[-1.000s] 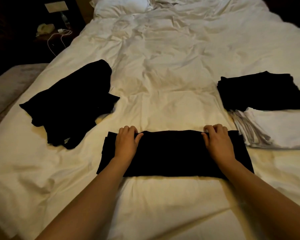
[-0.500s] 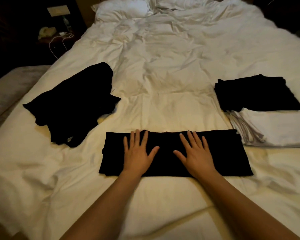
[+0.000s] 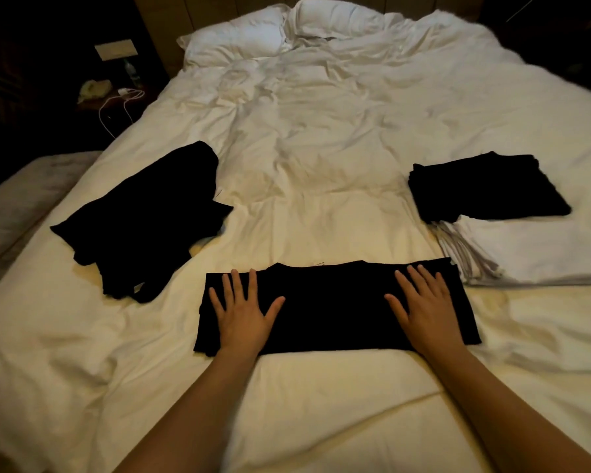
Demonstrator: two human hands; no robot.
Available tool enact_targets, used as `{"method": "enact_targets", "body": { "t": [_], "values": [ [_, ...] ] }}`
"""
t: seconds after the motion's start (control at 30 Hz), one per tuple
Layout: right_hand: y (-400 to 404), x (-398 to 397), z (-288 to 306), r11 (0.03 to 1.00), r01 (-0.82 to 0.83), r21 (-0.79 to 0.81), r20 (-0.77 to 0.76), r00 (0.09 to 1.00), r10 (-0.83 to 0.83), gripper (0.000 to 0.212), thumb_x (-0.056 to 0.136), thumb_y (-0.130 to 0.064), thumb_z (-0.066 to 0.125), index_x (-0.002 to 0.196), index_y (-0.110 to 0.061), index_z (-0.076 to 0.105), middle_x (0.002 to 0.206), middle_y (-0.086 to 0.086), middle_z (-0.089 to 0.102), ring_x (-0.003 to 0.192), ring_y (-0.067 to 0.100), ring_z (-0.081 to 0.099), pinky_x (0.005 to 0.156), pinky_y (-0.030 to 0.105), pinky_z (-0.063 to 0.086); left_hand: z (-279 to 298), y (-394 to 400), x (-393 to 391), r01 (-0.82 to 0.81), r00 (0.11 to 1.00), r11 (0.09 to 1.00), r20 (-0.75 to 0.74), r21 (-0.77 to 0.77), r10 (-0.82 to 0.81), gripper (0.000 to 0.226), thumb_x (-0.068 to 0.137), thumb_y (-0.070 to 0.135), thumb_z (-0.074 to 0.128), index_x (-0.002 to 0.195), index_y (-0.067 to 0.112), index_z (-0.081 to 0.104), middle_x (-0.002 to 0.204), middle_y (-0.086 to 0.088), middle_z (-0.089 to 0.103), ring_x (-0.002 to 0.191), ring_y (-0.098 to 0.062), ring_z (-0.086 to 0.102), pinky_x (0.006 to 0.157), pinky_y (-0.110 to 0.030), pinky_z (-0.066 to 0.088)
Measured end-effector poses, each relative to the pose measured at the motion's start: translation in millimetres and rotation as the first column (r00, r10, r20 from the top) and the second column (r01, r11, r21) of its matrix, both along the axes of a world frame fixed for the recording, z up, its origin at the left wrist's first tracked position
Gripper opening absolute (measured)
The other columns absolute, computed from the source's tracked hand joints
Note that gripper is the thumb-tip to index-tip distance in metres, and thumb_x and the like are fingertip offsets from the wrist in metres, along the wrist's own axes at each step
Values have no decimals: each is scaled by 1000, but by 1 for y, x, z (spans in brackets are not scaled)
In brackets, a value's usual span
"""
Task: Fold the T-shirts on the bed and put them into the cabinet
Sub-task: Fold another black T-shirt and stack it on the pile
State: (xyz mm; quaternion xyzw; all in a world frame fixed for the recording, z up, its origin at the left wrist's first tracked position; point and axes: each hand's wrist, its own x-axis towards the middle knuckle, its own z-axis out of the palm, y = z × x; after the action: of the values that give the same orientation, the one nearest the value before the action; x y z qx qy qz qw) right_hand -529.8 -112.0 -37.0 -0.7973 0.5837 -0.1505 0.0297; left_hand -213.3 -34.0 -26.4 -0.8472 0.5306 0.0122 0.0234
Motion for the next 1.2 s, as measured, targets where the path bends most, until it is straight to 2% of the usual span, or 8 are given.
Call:
{"method": "enact_targets", "body": {
  "t": [0.1, 0.2, 0.47, 0.63, 0.8, 0.9, 1.0, 1.2],
  "values": [
    [5, -7, -2, 973, 176, -152, 200, 969, -144, 53, 96, -40, 40, 123, -2, 66, 129, 24, 59, 127, 41, 46, 108, 54, 36, 3, 1, -17, 92, 994, 994, 69, -60, -88, 80, 91, 61, -10, 160, 25, 7, 167, -13, 5, 154, -32, -2, 121, -59, -4],
    [6, -14, 2, 945, 319, -73, 307, 909, -283, 46, 96, -33, 51, 131, -3, 58, 133, 24, 53, 123, 42, 44, 100, 55, 41, 1, 8, -46, 252, 967, 965, -9, -75, -254, 78, 91, 59, -14, 160, 29, 8, 168, -8, -2, 154, -27, -11, 123, -52, -7],
    [10, -36, 10, 903, 392, 174, 448, 785, -427, 74, 87, -39, 71, 142, 2, 41, 133, 27, 50, 122, 43, 46, 102, 52, 41, -6, 9, -128, 431, 880, 898, -177, -89, -440, 86, 86, 72, -21, 159, 33, 2, 167, 1, -9, 150, -18, -24, 121, -43, -17],
    [14, -55, 19, 856, 369, 361, 469, 722, -509, 45, 86, -52, 66, 104, -11, 64, 94, 10, 69, 86, 33, 62, 64, 35, 41, 1, -11, -168, 481, 810, 865, -304, -143, -501, 88, 87, 71, -16, 160, 31, 14, 167, 6, 1, 153, -13, -14, 124, -40, -10],
    [10, -62, 17, 856, 324, 403, 519, 690, -505, 33, 88, -45, 68, 83, -14, 60, 78, 5, 66, 69, 24, 55, 57, 33, 33, 18, -27, -209, 493, 719, 855, -478, -160, -504, 62, 103, 56, 17, 154, 26, 36, 164, 9, 22, 154, -9, 3, 124, -31, -7],
    [11, -57, 18, 899, 224, 376, 665, 611, -430, 20, 91, -33, 67, 92, -13, 61, 82, -1, 63, 75, 18, 59, 60, 28, 38, 23, -32, -233, 324, 630, 905, -651, -275, -423, 43, 107, 40, 40, 142, 21, 56, 151, 6, 48, 145, -8, 32, 124, -32, 17],
    [14, -53, 21, 919, 129, 372, 740, 557, -377, 17, 93, -31, 66, 97, -15, 60, 83, -5, 65, 74, 9, 62, 57, 15, 38, 34, -38, -249, 29, 532, 936, -788, -351, -311, 32, 103, 36, 51, 119, 18, 73, 116, 5, 72, 110, -7, 63, 102, -32, 48],
    [22, -46, 20, 891, 191, 412, 663, 607, -438, 23, 90, -36, 65, 104, -18, 64, 88, -3, 70, 80, 17, 65, 66, 32, 50, 45, -56, -252, -153, 346, 983, -937, -104, -45, 33, 99, 45, 56, 108, 20, 75, 103, 3, 74, 98, -14, 69, 95, -43, 55]
  ]
}}
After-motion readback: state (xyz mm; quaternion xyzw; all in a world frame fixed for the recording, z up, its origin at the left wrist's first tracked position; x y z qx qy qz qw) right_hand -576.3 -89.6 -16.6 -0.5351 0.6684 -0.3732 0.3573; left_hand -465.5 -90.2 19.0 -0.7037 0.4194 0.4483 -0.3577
